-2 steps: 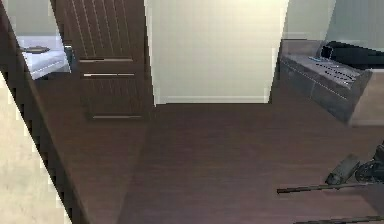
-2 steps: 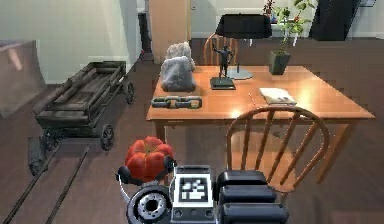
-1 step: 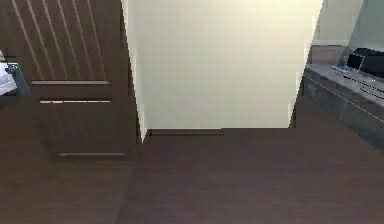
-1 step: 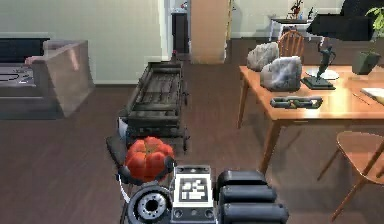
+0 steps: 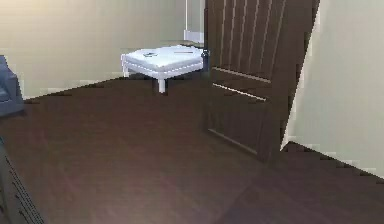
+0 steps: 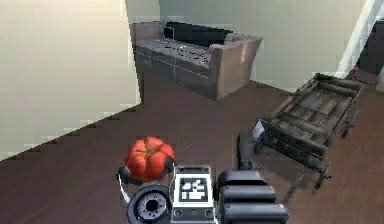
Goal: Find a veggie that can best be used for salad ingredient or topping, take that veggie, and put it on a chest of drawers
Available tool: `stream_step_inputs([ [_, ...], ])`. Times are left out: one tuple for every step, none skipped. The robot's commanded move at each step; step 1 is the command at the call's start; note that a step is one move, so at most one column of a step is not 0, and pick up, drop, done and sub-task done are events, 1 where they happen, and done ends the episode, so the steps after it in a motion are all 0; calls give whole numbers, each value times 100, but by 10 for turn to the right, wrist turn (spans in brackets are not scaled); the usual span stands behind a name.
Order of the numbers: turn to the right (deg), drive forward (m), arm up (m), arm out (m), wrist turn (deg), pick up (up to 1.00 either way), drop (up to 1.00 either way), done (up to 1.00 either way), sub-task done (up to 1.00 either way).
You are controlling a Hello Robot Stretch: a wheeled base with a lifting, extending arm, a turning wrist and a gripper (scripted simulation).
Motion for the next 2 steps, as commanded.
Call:
stream_step_inputs([
  [-210,0,0,0,0,0,0,0,0],
  [0,100,0,0,0,0,0,0,0],
])
